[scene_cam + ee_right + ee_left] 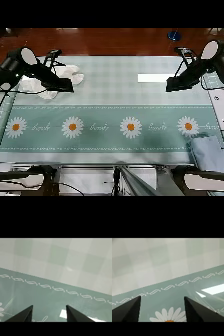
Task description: Fold the shirts.
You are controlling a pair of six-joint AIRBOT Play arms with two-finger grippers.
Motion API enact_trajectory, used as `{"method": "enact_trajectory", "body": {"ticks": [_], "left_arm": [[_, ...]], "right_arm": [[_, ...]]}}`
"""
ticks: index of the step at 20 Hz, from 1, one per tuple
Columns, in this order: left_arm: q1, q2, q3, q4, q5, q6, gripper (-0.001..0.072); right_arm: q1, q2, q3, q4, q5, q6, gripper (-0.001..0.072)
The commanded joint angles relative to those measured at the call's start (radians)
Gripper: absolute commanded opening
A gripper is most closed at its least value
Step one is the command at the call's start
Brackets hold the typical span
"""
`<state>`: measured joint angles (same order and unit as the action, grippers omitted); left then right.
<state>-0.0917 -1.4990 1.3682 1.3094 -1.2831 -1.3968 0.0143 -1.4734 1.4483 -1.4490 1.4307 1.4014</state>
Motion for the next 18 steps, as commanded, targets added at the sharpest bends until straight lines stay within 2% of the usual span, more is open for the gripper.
{"method": "enact_trajectory", "body": {"ticks": [1,15,18], "left_arm": [[0.0,-0.001,0.0,0.0,0.0,0.0,0.0613],[-0.001,-0.001,0.0,-0.001,0.002,-0.003,0.0613],[-0.002,-0.002,0.0,0.0,0.042,-0.003,0.0613]], "right_arm": [[0.0,0.0,0.0,0.0,0.0,0.0,0.0495],[0.0,0.0,0.0,0.0,-0.001,0.0,0.0495],[0.0,0.0,0.0,0.0,-0.002,0.0,0.0495]]}}
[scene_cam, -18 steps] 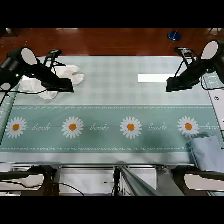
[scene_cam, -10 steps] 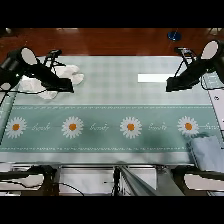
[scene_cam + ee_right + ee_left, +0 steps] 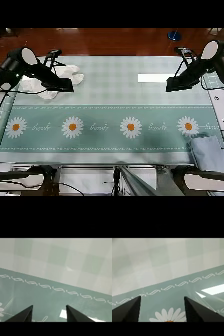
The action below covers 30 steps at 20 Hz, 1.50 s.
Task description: Fold the shirts.
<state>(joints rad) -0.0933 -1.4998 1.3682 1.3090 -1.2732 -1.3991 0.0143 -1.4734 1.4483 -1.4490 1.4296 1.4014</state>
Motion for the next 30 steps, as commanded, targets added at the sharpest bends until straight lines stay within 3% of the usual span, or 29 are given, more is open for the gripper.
{"method": "enact_trajectory", "body": {"ticks": [1,9,11,12,19,30], "left_arm": [[-0.001,-0.001,0.0,0.0,0.036,0.0,0.0613],[-0.001,-0.001,0.0,-0.015,0.044,0.0,0.0613],[0.004,0.0,0.006,0.007,0.133,0.0,0.0639],[0.006,0.0,0.019,0.036,0.183,0.0,0.072],[0.088,-0.011,0.117,0.332,0.462,0.0,0.072],[0.143,-0.258,0.118,0.268,0.405,-0.019,0.072]], "right_arm": [[0.0,0.0,0.0,0.0,-0.002,0.0,0.0495],[0.0,0.0,0.0,0.001,-0.002,0.0,0.0495],[0.0,0.0,0.0,0.001,-0.001,0.0,0.0495],[0.0,0.0,0.0,0.001,0.002,0.0,0.0495],[0.0,0.0,0.0,0.002,0.004,0.0,0.0495],[0.0,0.0,0.0,0.006,-0.002,0.011,0.0494]]}}
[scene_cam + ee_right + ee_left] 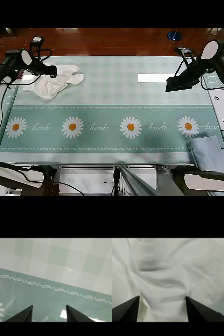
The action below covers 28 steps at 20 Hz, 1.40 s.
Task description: Fold the shirts.
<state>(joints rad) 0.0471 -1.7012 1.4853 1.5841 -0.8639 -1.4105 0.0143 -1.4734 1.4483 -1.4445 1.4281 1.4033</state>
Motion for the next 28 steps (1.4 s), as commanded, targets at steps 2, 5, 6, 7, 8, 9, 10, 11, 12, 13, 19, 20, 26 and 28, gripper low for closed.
{"method": "enact_trajectory", "body": {"ticks": [2,5,6,7,8,9,10,11,12,13,19,20,26,28], "left_arm": [[0.003,-0.086,0.001,-0.006,-0.004,-0.008,0.072],[0.003,-0.114,0.001,-0.006,-0.014,-0.008,0.0712],[0.003,-0.116,0.002,-0.006,-0.025,-0.008,0.0473],[0.003,-0.114,0.01,-0.006,-0.049,-0.008,0.0116],[0.003,-0.113,0.037,-0.006,-0.083,-0.008,0.0044],[0.003,-0.112,0.075,-0.005,-0.111,-0.008,0.0035],[0.003,-0.109,0.136,-0.006,-0.148,-0.008,0.0035],[0.002,-0.104,0.205,-0.006,-0.18,-0.008,0.0035],[-0.003,-0.095,0.292,-0.006,-0.213,-0.008,0.0035],[-0.01,-0.083,0.381,-0.006,-0.247,-0.008,0.0035],[-0.13,0.17,0.646,-0.006,-0.327,-0.008,0.0035],[-0.165,0.245,0.617,-0.006,-0.327,-0.008,0.0035],[-0.446,0.575,0.552,-0.006,-0.324,-0.008,0.0035],[-0.521,0.638,0.552,-0.006,-0.323,-0.008,0.0035]], "right_arm": [[0.0,0.0,0.0,0.008,0.0,0.01,0.0494],[0.0,0.0,0.0,0.017,0.0,0.018,0.0494],[0.0,0.0,0.0,0.024,0.0,0.018,0.0494],[0.0,0.0,0.0,0.026,0.0,0.018,0.0494],[0.0,0.0,0.0,0.026,0.0,0.018,0.0494],[0.0,0.0,0.0,0.026,0.0,0.018,0.0494],[0.0,0.0,0.0,0.026,0.0,0.017,0.0493],[0.0,0.0,0.0,0.026,0.0,0.018,0.0494],[0.0,0.0,0.0,0.026,0.0,0.017,0.0493],[0.0,0.0,0.0,0.025,0.002,0.017,0.0493],[-0.001,0.001,0.001,-0.008,0.073,0.016,0.0493],[-0.001,0.003,0.001,-0.038,0.103,0.016,0.0493],[-0.001,0.077,0.001,-0.264,0.202,0.01,0.0493],[-0.001,0.111,0.001,-0.285,0.204,0.011,0.0493]]}}
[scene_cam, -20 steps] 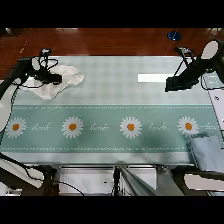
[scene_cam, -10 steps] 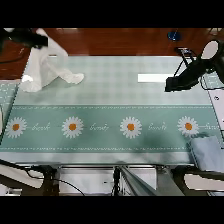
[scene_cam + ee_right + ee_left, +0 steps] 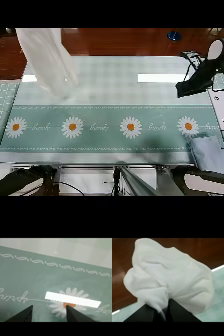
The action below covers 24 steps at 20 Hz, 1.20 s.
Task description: Fold the shirts.
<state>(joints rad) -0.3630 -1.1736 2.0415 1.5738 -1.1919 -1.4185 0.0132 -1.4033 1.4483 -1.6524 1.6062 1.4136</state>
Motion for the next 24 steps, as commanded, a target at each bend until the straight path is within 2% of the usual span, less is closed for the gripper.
{"method": "enact_trajectory", "body": {"ticks": [1,5,10,16,21,24], "left_arm": [[-0.146,0.136,-0.004,0.004,0.005,0.0,0.0035],[-0.266,0.19,-0.004,0.004,0.002,-0.035,0.0034],[-0.28,0.102,-0.081,-0.014,-0.053,-0.053,0.0035],[-0.295,-0.207,-0.26,-0.168,-0.003,-0.05,0.0036],[-0.343,-0.563,-0.276,-0.312,0.001,-0.049,0.0035],[-0.36,-0.678,-0.276,-0.434,-0.002,-0.049,0.0035]], "right_arm": [[0.0,0.058,0.001,-0.077,0.027,0.0,0.0493],[0.0,0.112,0.001,-0.089,0.029,0.0,0.0493],[0.0,0.134,0.001,-0.084,0.036,0.005,0.0493],[0.0,0.134,0.001,-0.076,0.023,0.008,0.0493],[0.0,0.134,0.001,-0.029,-0.019,0.008,0.0493],[0.0,0.134,0.001,0.003,-0.026,0.008,0.0493]]}}
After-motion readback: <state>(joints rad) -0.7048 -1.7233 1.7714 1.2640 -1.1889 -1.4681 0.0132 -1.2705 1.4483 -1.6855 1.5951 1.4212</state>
